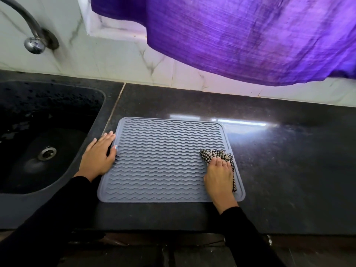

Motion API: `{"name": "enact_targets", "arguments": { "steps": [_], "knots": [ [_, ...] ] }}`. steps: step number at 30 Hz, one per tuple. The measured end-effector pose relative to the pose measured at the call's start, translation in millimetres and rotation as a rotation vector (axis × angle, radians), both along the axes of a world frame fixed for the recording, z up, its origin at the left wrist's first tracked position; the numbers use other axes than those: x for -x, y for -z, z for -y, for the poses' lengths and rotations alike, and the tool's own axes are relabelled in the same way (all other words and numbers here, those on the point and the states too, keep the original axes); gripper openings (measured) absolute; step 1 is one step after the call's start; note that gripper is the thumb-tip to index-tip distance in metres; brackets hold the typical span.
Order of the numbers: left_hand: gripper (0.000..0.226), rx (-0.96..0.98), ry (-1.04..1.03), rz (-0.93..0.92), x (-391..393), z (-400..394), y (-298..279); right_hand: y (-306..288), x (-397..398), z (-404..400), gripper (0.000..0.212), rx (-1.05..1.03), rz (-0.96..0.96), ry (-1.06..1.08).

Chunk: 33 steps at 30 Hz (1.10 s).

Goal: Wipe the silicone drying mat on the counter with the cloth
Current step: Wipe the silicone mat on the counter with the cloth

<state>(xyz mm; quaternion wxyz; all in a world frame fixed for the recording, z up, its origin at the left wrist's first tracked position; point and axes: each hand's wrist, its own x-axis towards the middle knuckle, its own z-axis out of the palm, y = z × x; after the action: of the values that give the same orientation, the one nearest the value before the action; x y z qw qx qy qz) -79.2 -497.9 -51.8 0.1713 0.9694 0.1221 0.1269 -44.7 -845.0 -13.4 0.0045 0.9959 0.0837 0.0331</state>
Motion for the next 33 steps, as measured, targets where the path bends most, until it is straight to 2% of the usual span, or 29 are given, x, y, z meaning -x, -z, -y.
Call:
{"name": "enact_targets", "arguments": {
  "steps": [3, 6, 7, 8, 11, 12, 15, 17, 19, 27, 29, 31, 32, 33],
  "knots": [
    [0.046, 0.012, -0.005, -0.02, -0.1, 0.6, -1.8, -28.4, -14.1, 13.8, 0.023, -0.217, -0.039, 0.022],
    [0.047, 0.019, -0.009, -0.033, 0.7, -0.6, -3.6, -58.9, -43.9, 48.3, 0.029, -0.781, -0.312, 0.244],
    [0.047, 0.02, -0.006, -0.037, 0.8, -0.4, -4.1, -63.8, -50.0, 59.2, 0.03, -0.942, -0.341, 0.326],
    [0.047, 0.022, -0.004, -0.041, 0.9, 0.1, -5.1, -66.3, -52.9, 66.8, 0.03, -0.992, -0.315, 0.354],
    [0.047, 0.04, -0.011, -0.049, 1.0, 1.1, -6.6, -62.2, -45.4, 52.2, 0.025, -0.636, -0.056, 0.182],
    [0.047, 0.041, -0.009, -0.051, 1.3, 0.8, -6.4, -56.2, -37.5, 41.1, 0.023, -0.551, -0.024, 0.116],
    [0.048, 0.042, -0.011, -0.046, 0.5, -0.2, -6.5, -22.0, -9.4, 9.0, 0.02, -0.399, -0.022, 0.056],
    [0.047, 0.037, -0.01, -0.039, 0.2, 0.4, -4.8, -2.3, 4.6, -1.0, 0.014, -0.378, 0.06, 0.007],
    [0.047, 0.026, -0.01, -0.031, -0.3, 0.1, -2.8, 6.6, 6.0, 0.7, 0.013, -0.412, 0.124, -0.02],
    [0.048, 0.008, -0.005, -0.037, 0.6, -0.3, -1.9, -13.0, -13.6, 19.1, 0.019, -0.586, 0.129, 0.058],
    [0.048, 0.008, -0.002, -0.039, 1.4, 0.6, -3.5, -12.3, -23.7, 27.8, 0.018, -0.779, 0.011, 0.212],
    [0.049, 0.014, -0.002, -0.045, 2.3, 0.6, -4.0, -20.7, -36.2, 35.0, 0.019, -1.168, -0.173, 0.375],
    [0.049, 0.017, -0.003, -0.049, 3.0, 0.9, -4.1, -25.4, -42.8, 39.3, 0.019, -1.299, -0.184, 0.451],
    [0.049, 0.018, -0.002, -0.052, 3.1, 1.0, -4.1, -29.6, -48.3, 42.0, 0.02, -1.314, -0.137, 0.48]
  ]
}}
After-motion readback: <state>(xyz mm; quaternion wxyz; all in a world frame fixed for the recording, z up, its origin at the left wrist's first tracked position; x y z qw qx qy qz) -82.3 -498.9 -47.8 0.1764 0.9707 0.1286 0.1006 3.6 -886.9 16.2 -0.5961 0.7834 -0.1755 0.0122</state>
